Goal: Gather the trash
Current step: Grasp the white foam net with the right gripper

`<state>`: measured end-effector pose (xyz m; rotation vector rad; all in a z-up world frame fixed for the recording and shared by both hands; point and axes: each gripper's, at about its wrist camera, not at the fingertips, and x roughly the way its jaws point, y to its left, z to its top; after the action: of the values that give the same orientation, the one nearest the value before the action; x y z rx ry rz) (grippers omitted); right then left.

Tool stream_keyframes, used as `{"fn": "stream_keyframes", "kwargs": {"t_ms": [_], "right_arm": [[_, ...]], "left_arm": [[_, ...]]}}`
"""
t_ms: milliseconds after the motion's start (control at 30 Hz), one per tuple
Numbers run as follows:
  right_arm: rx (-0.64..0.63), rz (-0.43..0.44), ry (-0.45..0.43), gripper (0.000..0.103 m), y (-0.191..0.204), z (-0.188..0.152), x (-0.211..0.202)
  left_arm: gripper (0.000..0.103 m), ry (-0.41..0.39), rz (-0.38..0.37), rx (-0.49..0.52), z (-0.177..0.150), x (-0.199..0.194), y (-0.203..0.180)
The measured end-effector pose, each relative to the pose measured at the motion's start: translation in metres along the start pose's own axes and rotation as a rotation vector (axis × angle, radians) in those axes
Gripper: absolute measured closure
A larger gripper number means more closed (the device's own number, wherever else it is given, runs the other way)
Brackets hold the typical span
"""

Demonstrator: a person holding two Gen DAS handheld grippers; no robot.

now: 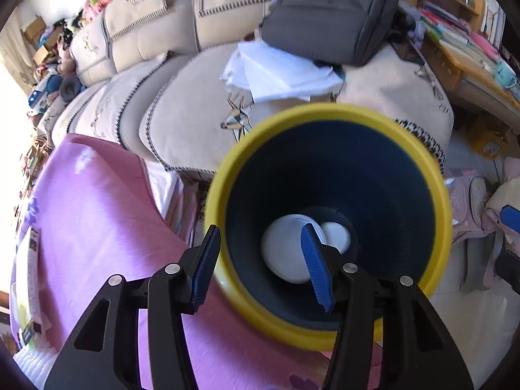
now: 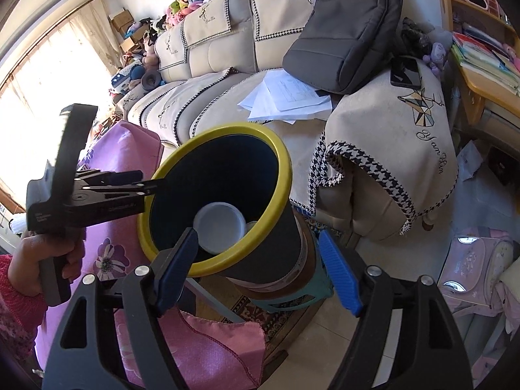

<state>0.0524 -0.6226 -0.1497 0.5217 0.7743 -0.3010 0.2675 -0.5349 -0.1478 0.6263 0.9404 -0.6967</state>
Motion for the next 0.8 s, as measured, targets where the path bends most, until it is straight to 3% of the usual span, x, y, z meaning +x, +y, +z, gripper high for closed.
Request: {"fn": "stream_keyframes", "kwargs": {"t_ms": [133,233,300,333,500,667,800], "right_arm": [[-0.014,0.008,0.001,0.03,0.007,-0.002,-0.001],[-0.033,0.021,0.015,0.03,0.017,-0.004,0.003],[-0.053,0.033,0.026,0.03,0.028,-0.005,0.007],[-0.066,0.041,0.032,0.03,0.034,-0.006,0.008],[-0.171,0.102,0.05,0.029,0.086,-0.01,0.014],[-0.345,0.181,0.056,0.029,0.167,-0.018,0.016],[-0.497,0.253,0.047,0.029,0.234,-0.029,0.019]], "left_arm": [[0.05,-0.102,-0.035,-0.066,-0.023,-0.051,0.019],[0.034,-0.209,-0.045,-0.122,-0.06,-0.102,0.033],[0.017,-0.273,-0.027,-0.158,-0.091,-0.134,0.044],[0.014,-0.3,-0.014,-0.181,-0.108,-0.149,0.052],[0.005,-0.371,0.087,-0.359,-0.198,-0.212,0.101],[0.005,-0.395,0.251,-0.545,-0.286,-0.263,0.155],[0.005,-0.41,0.336,-0.611,-0.333,-0.284,0.187]]}}
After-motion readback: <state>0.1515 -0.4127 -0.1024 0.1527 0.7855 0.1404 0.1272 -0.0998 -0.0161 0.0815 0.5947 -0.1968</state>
